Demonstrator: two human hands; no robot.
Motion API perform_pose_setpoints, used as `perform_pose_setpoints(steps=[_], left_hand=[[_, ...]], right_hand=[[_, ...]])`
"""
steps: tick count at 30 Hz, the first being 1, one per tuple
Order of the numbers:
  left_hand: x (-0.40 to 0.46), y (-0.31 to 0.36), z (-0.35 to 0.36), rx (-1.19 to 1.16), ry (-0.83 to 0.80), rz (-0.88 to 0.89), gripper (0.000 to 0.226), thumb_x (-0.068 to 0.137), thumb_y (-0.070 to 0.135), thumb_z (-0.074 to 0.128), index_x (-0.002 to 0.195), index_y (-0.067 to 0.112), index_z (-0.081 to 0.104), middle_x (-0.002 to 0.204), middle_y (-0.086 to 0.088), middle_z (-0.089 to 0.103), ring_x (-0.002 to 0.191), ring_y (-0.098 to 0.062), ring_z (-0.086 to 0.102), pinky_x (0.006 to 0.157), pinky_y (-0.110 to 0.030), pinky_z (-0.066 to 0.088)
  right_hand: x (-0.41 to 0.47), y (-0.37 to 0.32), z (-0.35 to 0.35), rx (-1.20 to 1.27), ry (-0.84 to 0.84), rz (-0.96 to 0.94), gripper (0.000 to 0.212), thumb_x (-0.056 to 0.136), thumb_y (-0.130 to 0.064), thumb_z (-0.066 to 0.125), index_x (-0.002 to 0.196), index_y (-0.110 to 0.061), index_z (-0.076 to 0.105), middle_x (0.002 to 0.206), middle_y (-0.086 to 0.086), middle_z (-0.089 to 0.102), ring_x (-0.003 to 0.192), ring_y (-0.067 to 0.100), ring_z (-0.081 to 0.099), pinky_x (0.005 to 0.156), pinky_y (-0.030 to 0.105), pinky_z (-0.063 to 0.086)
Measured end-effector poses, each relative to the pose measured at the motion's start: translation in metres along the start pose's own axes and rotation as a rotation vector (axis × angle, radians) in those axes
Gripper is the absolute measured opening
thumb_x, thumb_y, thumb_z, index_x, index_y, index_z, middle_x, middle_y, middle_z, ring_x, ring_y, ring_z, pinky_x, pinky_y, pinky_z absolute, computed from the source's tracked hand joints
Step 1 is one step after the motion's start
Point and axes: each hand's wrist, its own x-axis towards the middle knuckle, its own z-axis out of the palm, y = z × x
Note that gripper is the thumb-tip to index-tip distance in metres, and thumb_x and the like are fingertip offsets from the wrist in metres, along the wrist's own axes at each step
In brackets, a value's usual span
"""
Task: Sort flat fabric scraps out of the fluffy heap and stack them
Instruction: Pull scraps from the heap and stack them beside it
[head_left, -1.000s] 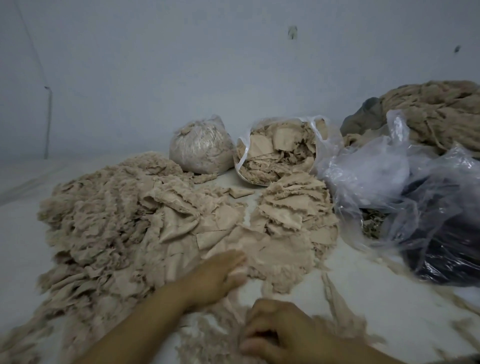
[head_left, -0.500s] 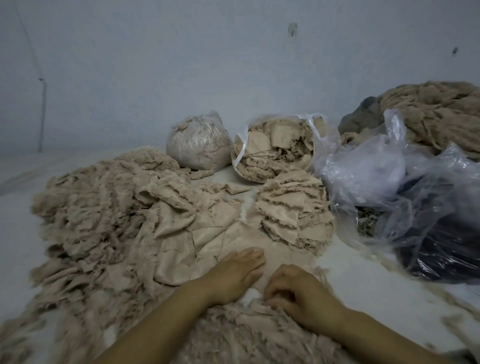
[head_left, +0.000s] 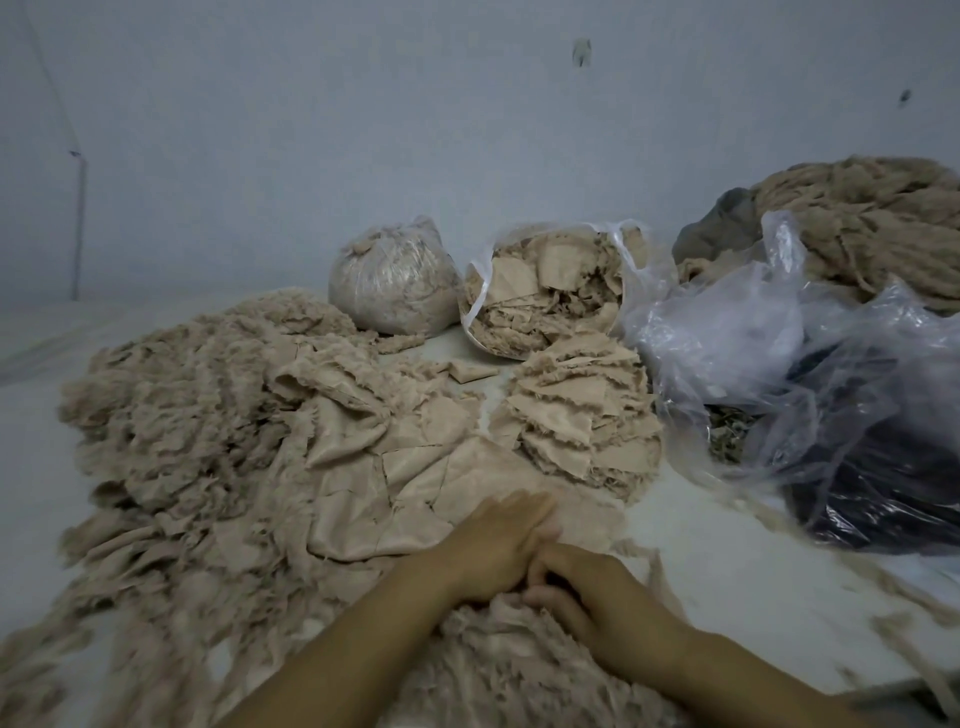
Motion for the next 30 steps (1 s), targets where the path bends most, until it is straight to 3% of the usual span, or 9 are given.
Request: perform_pose_setpoints(steps=[7,12,14,17,19,22,26,28,30], left_hand=[[-0.005,-0.033,0.006,0.191,-0.060,-0.088,0.056,0.101,0.047,0.013,0.151,0.025,0.002,0.158,0.010,-0.012,0.145,-0.009,-0.012,0.116,-0.035,-0.009],[-0.010,-0.035,0.001,0.153,-0.077,-0.156,0.058,0.101,0.048,0.016,0.151,0.024,0.002,0.159,0.008,-0.011,0.144,-0.010,-0.013,0.115,-0.032,-0.008],[-0.006,-0.027,-0.004,0.089,-0.060,-0.209,0.058,0.100,0.049,0.019,0.151,0.022,0.013,0.160,0.006,-0.001,0.146,-0.011,-0.006,0.115,-0.035,-0.005],[0.009,-0.002,-0.007,0.011,0.105,-0.247,0.050,0.101,0.042,0.022,0.133,0.011,0.044,0.149,-0.007,0.033,0.141,-0.025,0.022,0.115,-0.041,0.015],[0.015,0.009,0.002,0.039,0.092,-0.240,0.052,0.102,0.040,0.020,0.141,0.007,0.032,0.152,-0.011,0.026,0.142,-0.028,0.018,0.116,-0.039,0.015],[0.016,0.001,0.011,0.129,0.047,-0.283,0.059,0.101,0.045,0.013,0.152,0.014,0.003,0.160,-0.001,-0.004,0.146,-0.017,-0.006,0.117,-0.036,-0.004],[0.015,-0.010,0.006,0.128,-0.032,-0.243,0.060,0.101,0.046,0.013,0.151,0.015,-0.003,0.159,0.001,-0.010,0.145,-0.015,-0.013,0.115,-0.035,-0.008],[0.013,-0.012,0.006,0.136,-0.039,-0.214,0.061,0.101,0.047,0.012,0.151,0.017,-0.003,0.159,0.002,-0.011,0.145,-0.014,-0.013,0.115,-0.034,-0.010],[0.009,-0.012,0.007,0.151,-0.029,-0.184,0.060,0.101,0.047,0.012,0.151,0.019,-0.003,0.159,0.002,-0.010,0.145,-0.013,-0.013,0.115,-0.034,-0.010]], right_hand=[[-0.012,0.012,-0.036,-0.010,-0.181,0.051,0.018,0.092,-0.023,0.058,0.075,-0.027,0.052,0.070,-0.016,0.053,0.066,-0.004,0.048,0.064,0.014,0.037],[-0.007,0.024,-0.052,0.051,-0.055,0.252,0.015,0.085,-0.033,0.069,0.075,-0.026,0.061,0.061,-0.013,0.056,0.056,-0.001,0.045,0.061,0.020,0.038],[0.001,0.023,-0.045,-0.011,0.035,0.282,0.021,0.080,-0.046,0.070,0.081,-0.027,0.060,0.070,-0.012,0.059,0.061,-0.001,0.049,0.061,0.016,0.039],[0.013,0.017,-0.024,-0.168,0.037,0.291,0.027,0.079,-0.041,0.073,0.090,-0.028,0.052,0.089,-0.007,0.054,0.075,0.000,0.047,0.066,0.010,0.036],[0.018,0.015,-0.016,-0.200,0.028,0.278,0.024,0.081,-0.036,0.072,0.082,-0.030,0.048,0.085,-0.008,0.052,0.072,-0.001,0.045,0.065,0.009,0.036],[0.014,0.015,-0.022,-0.201,-0.087,0.343,0.031,0.084,-0.029,0.069,0.065,-0.031,0.045,0.069,-0.012,0.052,0.063,-0.004,0.045,0.060,0.010,0.036],[0.002,0.022,-0.050,-0.128,-0.197,0.450,0.035,0.083,-0.031,0.073,0.058,-0.025,0.048,0.055,-0.014,0.054,0.056,-0.002,0.047,0.057,0.013,0.037],[0.005,0.025,-0.057,-0.124,-0.136,0.467,0.037,0.079,-0.043,0.074,0.058,-0.024,0.051,0.054,-0.014,0.055,0.054,-0.002,0.047,0.056,0.013,0.037],[0.016,0.026,-0.050,-0.169,0.025,0.393,0.028,0.075,-0.050,0.074,0.071,-0.027,0.059,0.071,-0.012,0.058,0.066,-0.002,0.050,0.061,0.011,0.037]])
